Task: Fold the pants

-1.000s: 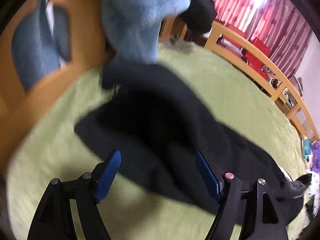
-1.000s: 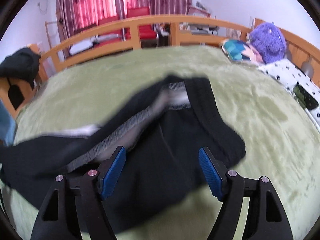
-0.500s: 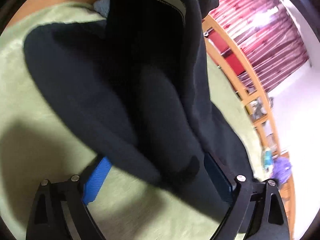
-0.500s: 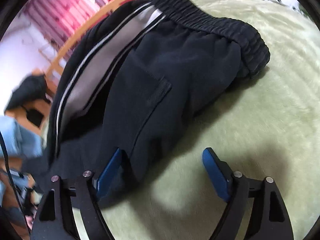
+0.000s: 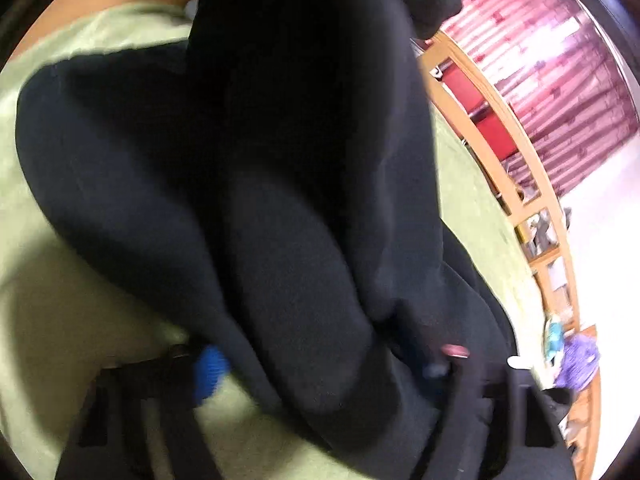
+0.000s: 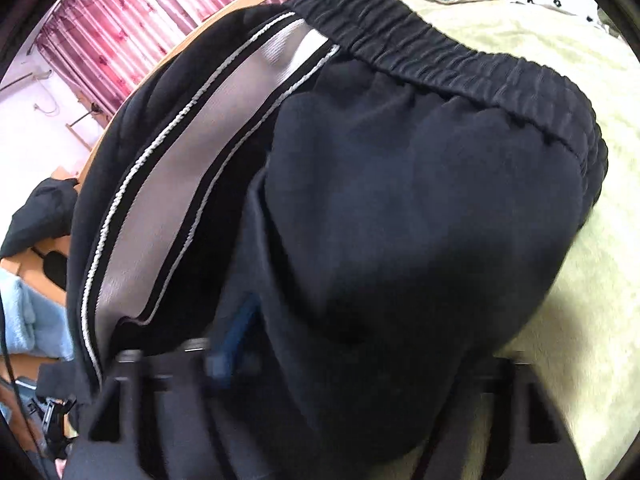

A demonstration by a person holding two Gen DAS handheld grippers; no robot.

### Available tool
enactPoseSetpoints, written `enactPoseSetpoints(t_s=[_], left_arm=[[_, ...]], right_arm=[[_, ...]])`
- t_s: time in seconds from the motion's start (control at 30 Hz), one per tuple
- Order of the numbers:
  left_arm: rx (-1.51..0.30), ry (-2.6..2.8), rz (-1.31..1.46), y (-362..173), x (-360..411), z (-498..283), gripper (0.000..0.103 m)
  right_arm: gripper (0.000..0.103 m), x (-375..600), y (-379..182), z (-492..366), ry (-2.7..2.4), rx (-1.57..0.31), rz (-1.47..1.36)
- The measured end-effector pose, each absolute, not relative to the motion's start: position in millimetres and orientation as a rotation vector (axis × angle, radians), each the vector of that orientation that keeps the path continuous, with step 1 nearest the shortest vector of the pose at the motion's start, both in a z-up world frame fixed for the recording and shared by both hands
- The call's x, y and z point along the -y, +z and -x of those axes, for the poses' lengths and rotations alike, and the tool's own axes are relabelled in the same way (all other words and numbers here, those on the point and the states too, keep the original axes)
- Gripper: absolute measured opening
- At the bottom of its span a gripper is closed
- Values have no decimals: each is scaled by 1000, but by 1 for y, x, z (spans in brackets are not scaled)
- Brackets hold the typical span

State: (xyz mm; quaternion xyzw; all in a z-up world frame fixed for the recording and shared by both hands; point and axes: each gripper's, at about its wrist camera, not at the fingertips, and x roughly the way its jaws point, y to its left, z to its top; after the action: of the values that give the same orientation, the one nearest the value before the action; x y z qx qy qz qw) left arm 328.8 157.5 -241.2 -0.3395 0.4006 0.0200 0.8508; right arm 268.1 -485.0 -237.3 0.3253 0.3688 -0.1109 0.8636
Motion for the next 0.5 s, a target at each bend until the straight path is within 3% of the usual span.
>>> enactPoseSetpoints(t_s=[0.03, 0.13, 0.5], left_arm=[[-833, 29, 712, -239, -159, -328, 31], [-828, -14, 752, -227, -166, -320, 19], [-841, -77, 732, -178, -154, -227, 16]], right_arm=[[22, 487, -237, -266, -218, -754, -690], [11, 489, -230, -257, -191, -689, -761], [9, 480, -186, -187, -230, -673, -754]])
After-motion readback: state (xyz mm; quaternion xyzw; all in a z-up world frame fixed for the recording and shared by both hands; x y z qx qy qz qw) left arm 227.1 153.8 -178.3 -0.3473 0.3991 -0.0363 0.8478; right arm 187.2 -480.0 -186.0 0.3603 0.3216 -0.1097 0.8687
